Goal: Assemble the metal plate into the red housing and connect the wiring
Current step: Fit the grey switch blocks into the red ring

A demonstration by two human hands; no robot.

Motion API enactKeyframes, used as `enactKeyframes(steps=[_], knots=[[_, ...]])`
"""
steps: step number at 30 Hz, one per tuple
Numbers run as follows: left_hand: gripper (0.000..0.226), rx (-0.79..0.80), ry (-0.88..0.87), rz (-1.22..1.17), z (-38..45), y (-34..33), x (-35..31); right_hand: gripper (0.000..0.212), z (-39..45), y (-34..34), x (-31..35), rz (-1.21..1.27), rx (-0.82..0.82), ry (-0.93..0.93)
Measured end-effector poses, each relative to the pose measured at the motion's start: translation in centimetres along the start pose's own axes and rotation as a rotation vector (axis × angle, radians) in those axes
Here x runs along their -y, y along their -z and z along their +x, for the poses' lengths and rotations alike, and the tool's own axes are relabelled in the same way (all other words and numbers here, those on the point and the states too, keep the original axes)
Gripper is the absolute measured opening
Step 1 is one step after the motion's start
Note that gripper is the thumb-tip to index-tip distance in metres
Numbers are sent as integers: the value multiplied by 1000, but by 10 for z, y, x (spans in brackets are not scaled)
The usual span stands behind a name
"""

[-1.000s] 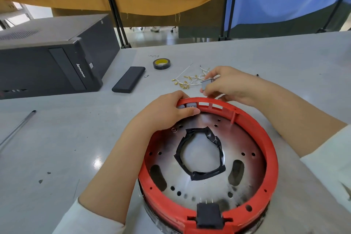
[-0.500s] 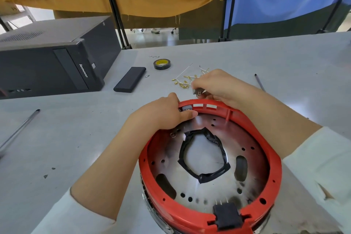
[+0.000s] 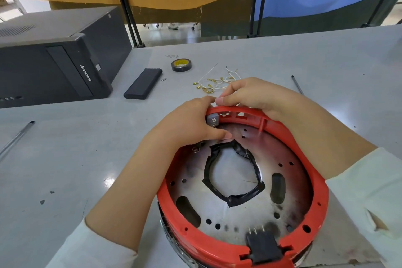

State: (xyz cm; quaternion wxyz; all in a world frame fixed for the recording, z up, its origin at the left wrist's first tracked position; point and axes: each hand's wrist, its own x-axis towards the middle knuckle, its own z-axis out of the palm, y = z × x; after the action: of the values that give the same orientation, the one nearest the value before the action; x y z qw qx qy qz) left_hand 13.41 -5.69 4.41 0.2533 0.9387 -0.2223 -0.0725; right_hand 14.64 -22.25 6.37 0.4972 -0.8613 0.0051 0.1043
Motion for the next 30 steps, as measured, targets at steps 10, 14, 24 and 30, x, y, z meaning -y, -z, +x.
enactKeyframes(steps=[10, 14, 24, 30], knots=[[62, -3, 10, -9, 1, 1, 1, 28, -1, -1, -4, 73, -15, -18], [65, 2, 12, -6, 2, 0, 2, 38, -1, -1, -4, 60, -20, -4], [53, 2, 14, -4, 2, 0, 3, 24, -2, -3, -5, 25, -40, 14], [55, 2, 16, 0, 2, 1, 2, 26, -2, -4, -5, -65, -52, 9]])
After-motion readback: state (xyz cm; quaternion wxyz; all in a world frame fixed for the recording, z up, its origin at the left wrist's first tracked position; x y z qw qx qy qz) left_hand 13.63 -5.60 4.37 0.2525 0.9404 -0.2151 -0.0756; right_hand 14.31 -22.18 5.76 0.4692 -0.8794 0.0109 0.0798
